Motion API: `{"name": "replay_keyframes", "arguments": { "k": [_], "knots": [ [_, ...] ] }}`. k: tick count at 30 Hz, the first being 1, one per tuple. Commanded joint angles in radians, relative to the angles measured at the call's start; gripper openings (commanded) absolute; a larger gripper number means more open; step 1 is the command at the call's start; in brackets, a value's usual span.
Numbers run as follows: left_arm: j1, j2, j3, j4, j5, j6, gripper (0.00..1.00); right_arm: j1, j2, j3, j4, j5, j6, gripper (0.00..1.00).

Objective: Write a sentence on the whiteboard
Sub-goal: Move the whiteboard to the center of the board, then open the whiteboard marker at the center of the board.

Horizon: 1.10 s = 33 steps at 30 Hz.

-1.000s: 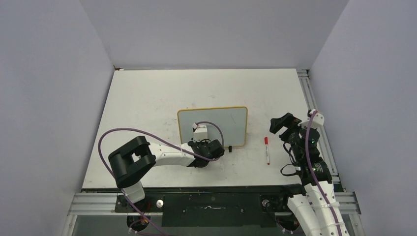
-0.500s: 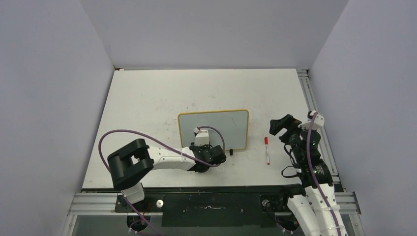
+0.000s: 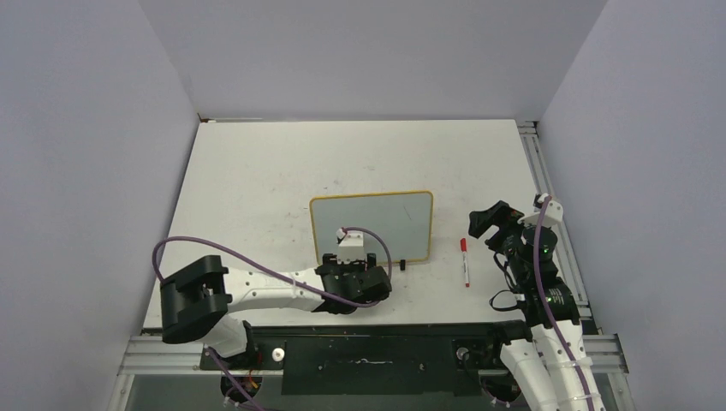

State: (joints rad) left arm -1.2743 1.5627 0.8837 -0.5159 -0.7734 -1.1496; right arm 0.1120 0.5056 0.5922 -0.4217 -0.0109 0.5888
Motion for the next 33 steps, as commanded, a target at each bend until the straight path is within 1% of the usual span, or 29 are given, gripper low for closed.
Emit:
{"name": "replay_keyframes", "arguments": {
  "k": [1, 3, 6, 8, 10, 12, 16, 19, 23, 26, 30, 32, 33],
  "knots": [
    [-0.020, -0.127, -0.033, -0.038, -0.037, -0.018, 0.76, 0.000, -0.014, 0.038, 0.009, -0.016, -0.016, 0.90],
    [-0.026, -0.172, -0.041, -0.053, -0.035, -0.002, 0.83, 0.000, -0.032, 0.042, -0.005, -0.003, -0.021, 0.90],
    [-0.026, -0.253, -0.037, -0.053, -0.012, 0.068, 0.89, 0.000, -0.059, 0.051, -0.036, 0.025, -0.026, 0.90],
    [-0.024, -0.313, -0.027, -0.033, 0.010, 0.162, 0.92, 0.001, -0.065, 0.057, -0.068, 0.065, -0.013, 0.90],
    [-0.016, -0.376, -0.020, 0.005, 0.045, 0.314, 0.94, 0.000, -0.059, 0.060, -0.088, 0.066, -0.017, 0.90],
    [0.017, -0.433, -0.008, 0.004, 0.101, 0.403, 0.96, 0.000, -0.043, 0.061, -0.104, 0.053, -0.020, 0.91],
    [0.210, -0.557, 0.026, -0.016, 0.336, 0.561, 0.96, 0.000, 0.012, 0.061, -0.136, 0.003, -0.027, 0.94],
    [0.332, -0.616, 0.089, -0.063, 0.427, 0.680, 0.97, 0.000, 0.064, 0.057, -0.156, -0.058, -0.023, 0.95],
    [0.517, -0.664, 0.138, -0.098, 0.508, 0.798, 0.97, 0.000, 0.150, 0.043, -0.179, -0.139, -0.003, 0.99],
    [0.644, -0.718, 0.096, -0.052, 0.541, 0.834, 0.97, -0.001, 0.215, 0.030, -0.199, -0.165, 0.011, 0.92],
    [0.740, -0.806, -0.009, 0.050, 0.544, 0.841, 0.97, -0.001, 0.285, 0.017, -0.213, -0.162, 0.015, 0.88],
    [0.768, -0.837, -0.049, 0.081, 0.545, 0.844, 0.99, -0.001, 0.329, 0.021, -0.222, -0.152, 0.018, 0.86],
    [0.781, -0.846, -0.055, 0.085, 0.550, 0.844, 0.98, 0.001, 0.349, 0.022, -0.223, -0.146, 0.019, 0.85]
  ]
}}
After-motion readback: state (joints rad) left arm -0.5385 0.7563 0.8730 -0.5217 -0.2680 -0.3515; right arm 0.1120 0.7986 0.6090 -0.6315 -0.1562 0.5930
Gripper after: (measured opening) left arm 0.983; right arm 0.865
